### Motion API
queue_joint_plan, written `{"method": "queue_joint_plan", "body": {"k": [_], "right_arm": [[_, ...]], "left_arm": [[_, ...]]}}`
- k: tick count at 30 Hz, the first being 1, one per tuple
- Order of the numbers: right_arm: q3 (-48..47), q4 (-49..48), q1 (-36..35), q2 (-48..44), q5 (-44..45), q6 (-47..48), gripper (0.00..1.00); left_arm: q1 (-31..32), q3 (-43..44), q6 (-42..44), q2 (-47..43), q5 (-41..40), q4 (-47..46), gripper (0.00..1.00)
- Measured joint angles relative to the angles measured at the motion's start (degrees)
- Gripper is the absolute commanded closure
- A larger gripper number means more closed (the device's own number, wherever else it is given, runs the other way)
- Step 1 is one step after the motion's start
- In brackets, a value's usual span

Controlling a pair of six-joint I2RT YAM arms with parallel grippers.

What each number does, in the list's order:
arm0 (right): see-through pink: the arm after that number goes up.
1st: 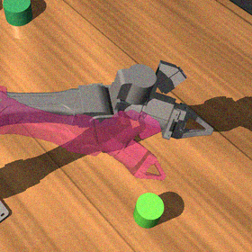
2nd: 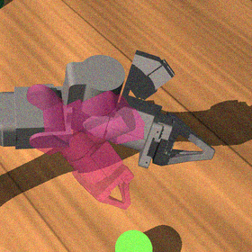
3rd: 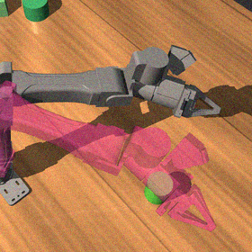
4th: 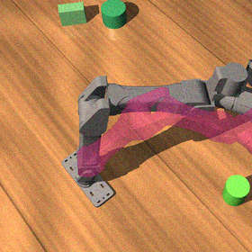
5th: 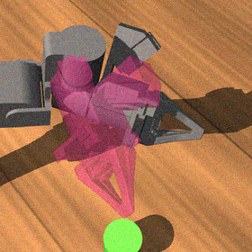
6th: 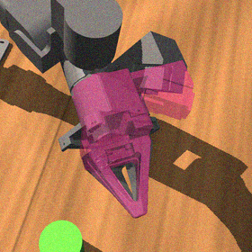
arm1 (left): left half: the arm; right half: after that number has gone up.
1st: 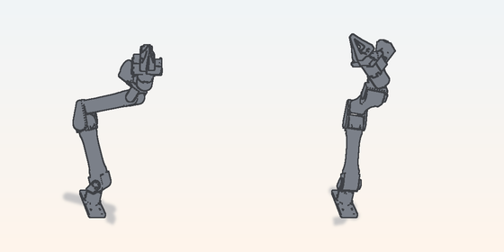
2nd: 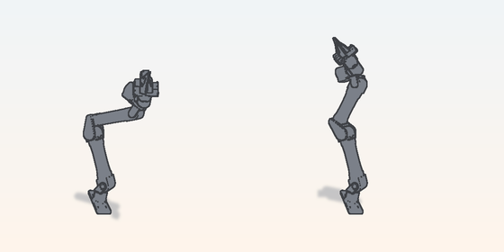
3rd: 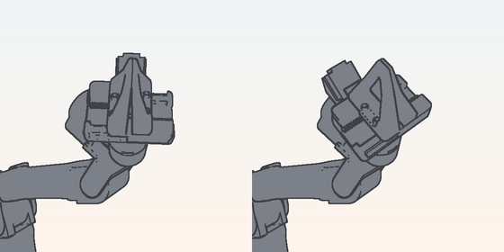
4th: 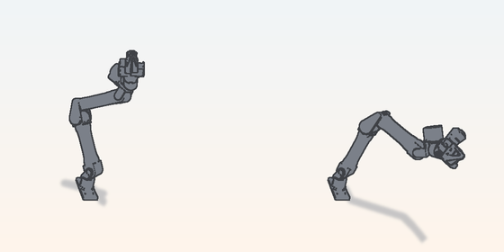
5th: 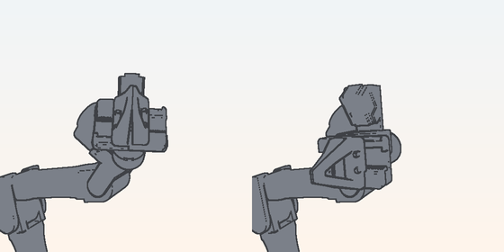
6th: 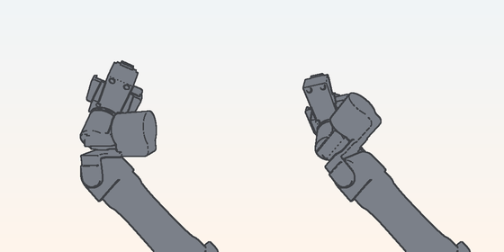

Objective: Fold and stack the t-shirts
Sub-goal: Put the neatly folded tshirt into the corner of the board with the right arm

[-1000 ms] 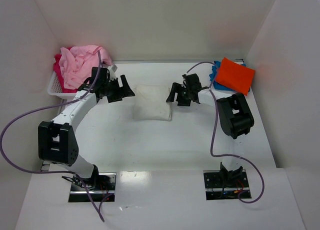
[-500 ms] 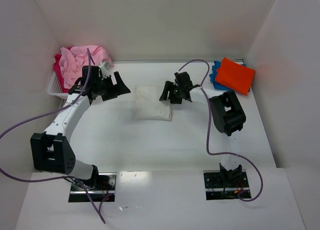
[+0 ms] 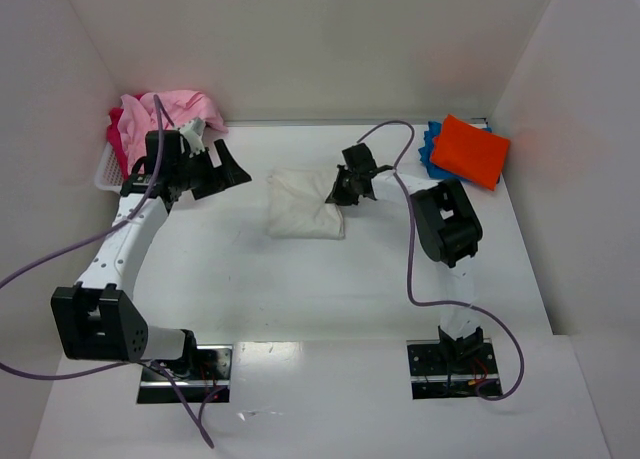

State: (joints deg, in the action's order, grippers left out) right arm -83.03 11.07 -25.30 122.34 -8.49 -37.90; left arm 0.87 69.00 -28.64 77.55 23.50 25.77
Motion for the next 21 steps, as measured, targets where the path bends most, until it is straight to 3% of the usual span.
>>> {"method": "queue_joint_plan", "body": {"k": [9,21], "right_arm": [[-9.77,11.75,0.18,1.11,7.96,6.96,1.00],[-27.25,20.48,15.39,2.42,12.88,22.83,1.00]], "left_arm": [[-0.38,0.01,0.26,-0.70,1.33,1.26,0.04],[-0.38,0.02,1.56,-0.42,2.36,1.73,0.04]]}}
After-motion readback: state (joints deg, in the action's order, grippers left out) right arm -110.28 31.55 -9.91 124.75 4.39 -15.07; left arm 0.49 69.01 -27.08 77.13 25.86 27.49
